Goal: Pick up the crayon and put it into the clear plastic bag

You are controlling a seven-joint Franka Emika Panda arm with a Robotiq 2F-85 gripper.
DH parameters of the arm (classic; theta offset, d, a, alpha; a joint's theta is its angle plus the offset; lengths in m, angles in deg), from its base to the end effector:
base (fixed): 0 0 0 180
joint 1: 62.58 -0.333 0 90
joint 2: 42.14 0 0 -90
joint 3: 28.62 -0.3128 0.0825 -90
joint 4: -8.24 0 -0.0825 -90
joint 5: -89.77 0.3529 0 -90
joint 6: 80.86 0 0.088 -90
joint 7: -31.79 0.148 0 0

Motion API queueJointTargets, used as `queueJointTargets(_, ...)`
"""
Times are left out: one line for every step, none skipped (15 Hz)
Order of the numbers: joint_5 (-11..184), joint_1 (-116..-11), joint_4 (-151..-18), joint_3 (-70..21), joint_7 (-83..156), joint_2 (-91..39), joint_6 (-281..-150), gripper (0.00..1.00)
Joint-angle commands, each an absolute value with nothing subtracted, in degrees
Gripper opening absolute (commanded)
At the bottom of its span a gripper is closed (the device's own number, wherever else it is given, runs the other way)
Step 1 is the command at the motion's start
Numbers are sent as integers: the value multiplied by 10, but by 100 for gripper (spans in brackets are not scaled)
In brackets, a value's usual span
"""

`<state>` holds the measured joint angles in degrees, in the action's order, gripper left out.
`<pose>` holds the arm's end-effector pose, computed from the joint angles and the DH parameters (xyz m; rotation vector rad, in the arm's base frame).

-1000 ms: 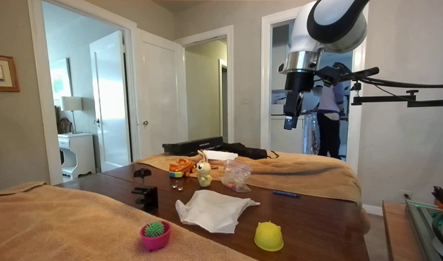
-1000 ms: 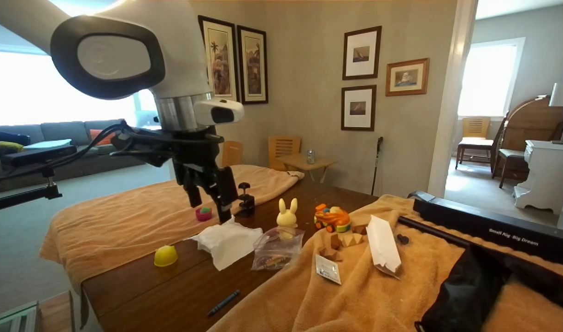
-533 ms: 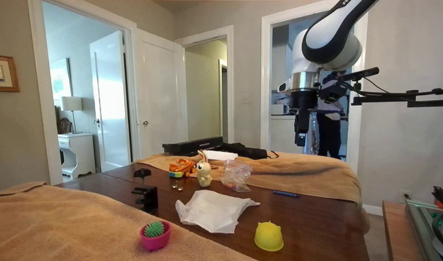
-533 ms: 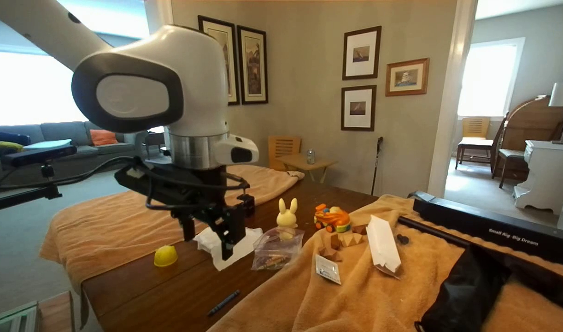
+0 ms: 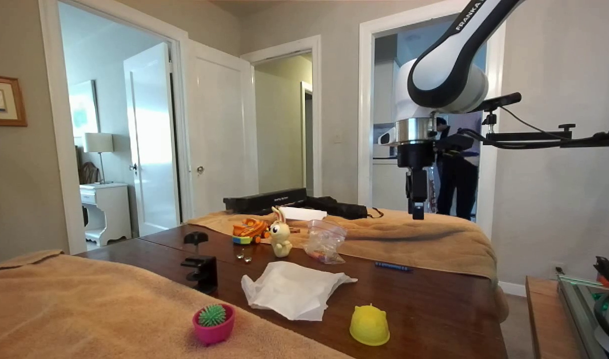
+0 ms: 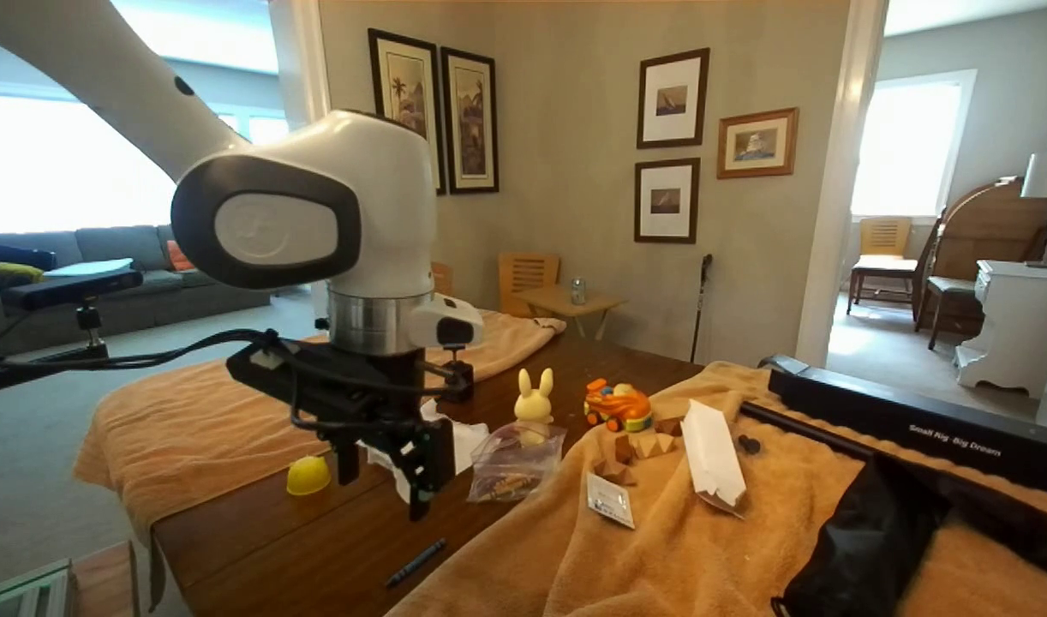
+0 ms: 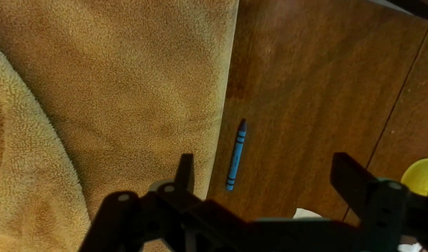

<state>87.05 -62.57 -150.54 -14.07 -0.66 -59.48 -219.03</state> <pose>0.3393 -0.0813 0.2757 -3.0243 -0.5538 0.0647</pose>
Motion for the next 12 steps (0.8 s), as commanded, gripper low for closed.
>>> queueJointTargets(863,-612,-1505,-150,-19,-557,-2235,100)
queueJointTargets(869,-613,-1505,-149,-25,-548,-2246,100)
queueJointTargets(872,-615,-1505,-150,-29,-540,-2256,100)
queueJointTargets(872,-615,-1505,-153,-30,-532,-2264,100)
queueJointTargets(870,-615,-1505,-158,-25,-523,-2272,100)
queueJointTargets(874,-617,-1505,-161,-26,-516,-2278,100)
queueJointTargets(873,-616,-1505,-165,-23,-508,-2285,100)
queueJointTargets(877,-617,-1505,-168,-24,-501,-2292,100)
queueJointTargets(886,-618,-1505,-169,-30,-495,-2301,100)
queueJointTargets(890,-618,-1505,-173,-29,-488,-2310,100)
queueJointTargets(892,-618,-1504,-176,-27,-482,-2322,100)
queueJointTargets(883,-616,-1503,-183,-10,-474,-2335,100)
